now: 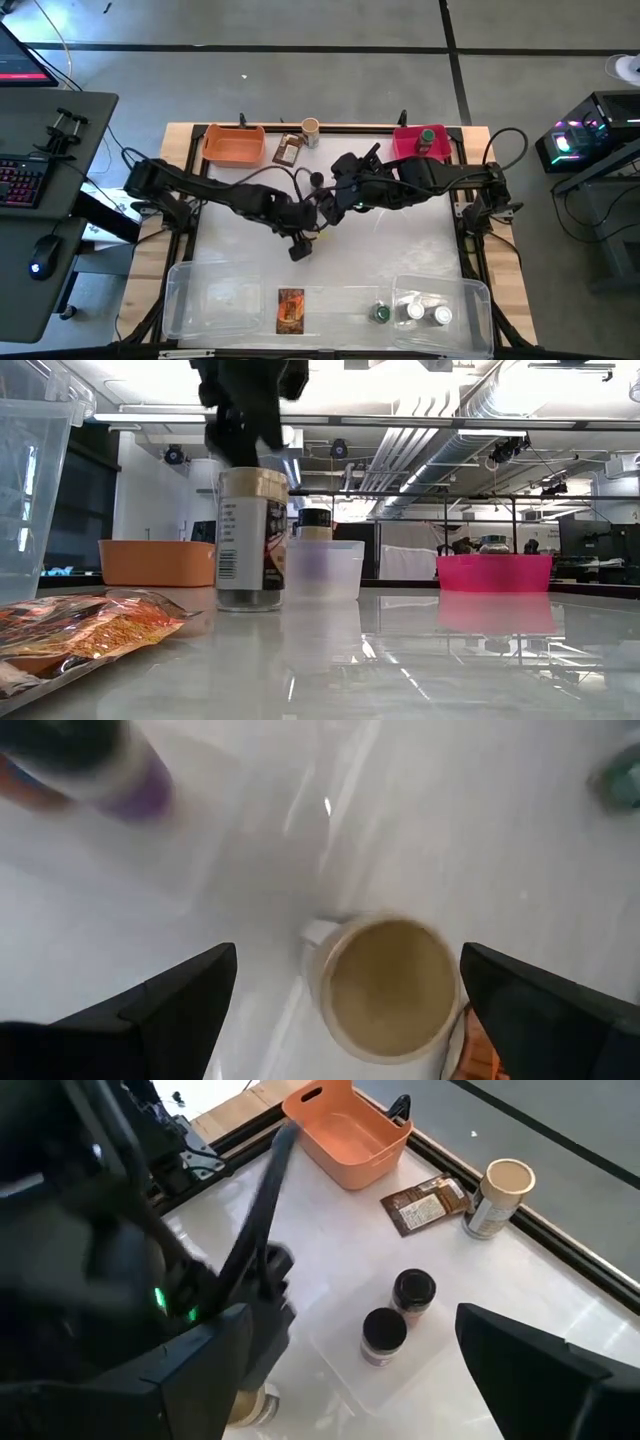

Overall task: Sort spices by type
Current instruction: Put the bottom gold seasoning bottle into the left transparent bin

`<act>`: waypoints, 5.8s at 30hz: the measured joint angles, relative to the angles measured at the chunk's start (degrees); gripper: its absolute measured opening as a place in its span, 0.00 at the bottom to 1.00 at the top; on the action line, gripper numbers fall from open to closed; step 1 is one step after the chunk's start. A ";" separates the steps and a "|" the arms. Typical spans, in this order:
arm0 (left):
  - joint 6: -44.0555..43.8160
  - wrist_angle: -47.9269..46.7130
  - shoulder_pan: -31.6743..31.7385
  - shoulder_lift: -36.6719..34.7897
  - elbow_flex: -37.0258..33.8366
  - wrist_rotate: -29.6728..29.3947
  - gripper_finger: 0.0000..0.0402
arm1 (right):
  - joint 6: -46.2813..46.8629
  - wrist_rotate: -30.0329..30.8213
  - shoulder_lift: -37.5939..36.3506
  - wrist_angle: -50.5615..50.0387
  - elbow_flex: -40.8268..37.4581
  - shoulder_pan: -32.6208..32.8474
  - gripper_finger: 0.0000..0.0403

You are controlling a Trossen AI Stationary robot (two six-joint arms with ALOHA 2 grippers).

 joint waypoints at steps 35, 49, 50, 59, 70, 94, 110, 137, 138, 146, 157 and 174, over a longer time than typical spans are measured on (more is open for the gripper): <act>-1.98 -0.15 -3.62 8.80 1.26 0.21 0.93 | 0.52 0.16 0.02 0.94 0.00 0.00 0.86; 0.95 -2.78 -3.79 9.50 1.32 0.14 0.63 | -0.11 0.08 0.04 0.63 0.00 0.00 0.86; 0.95 -2.50 -3.78 9.40 1.37 0.08 0.60 | -0.11 0.08 0.04 0.59 0.00 0.00 0.86; 4.51 -8.64 -3.44 7.36 1.18 0.51 0.60 | -0.32 0.46 0.07 0.52 0.00 0.04 0.86; -7.31 -27.60 -12.21 -17.93 1.25 -9.31 0.60 | -0.61 1.82 0.07 -1.06 0.00 0.38 0.86; -9.89 -26.43 -45.60 -21.42 1.30 -12.38 0.60 | -2.08 1.74 0.09 -0.72 0.00 -0.65 0.86; 5.66 -10.82 -43.59 -16.24 -12.01 -5.68 0.60 | -1.74 -0.25 0.09 -0.63 0.00 -0.66 0.86; 33.93 -18.76 -42.20 -16.26 -11.58 3.62 0.60 | -1.90 -0.83 0.09 -0.57 0.00 -0.66 0.86; 39.51 -19.73 -43.35 -16.27 -11.39 3.66 0.60 | -1.87 -0.84 0.09 -0.57 0.00 -0.66 0.86; 59.63 -15.85 -48.10 -16.21 -13.53 -1.35 0.60 | 0.82 -0.86 0.09 -0.58 0.00 -0.66 0.86; 63.69 -8.97 -45.42 -16.24 -17.19 4.17 0.60 | 4.34 -0.82 0.09 -0.59 0.00 -0.66 0.86; 62.05 -8.55 -46.62 -16.21 -22.04 5.52 0.60 | 4.07 0.47 0.09 -0.59 0.00 -0.76 0.86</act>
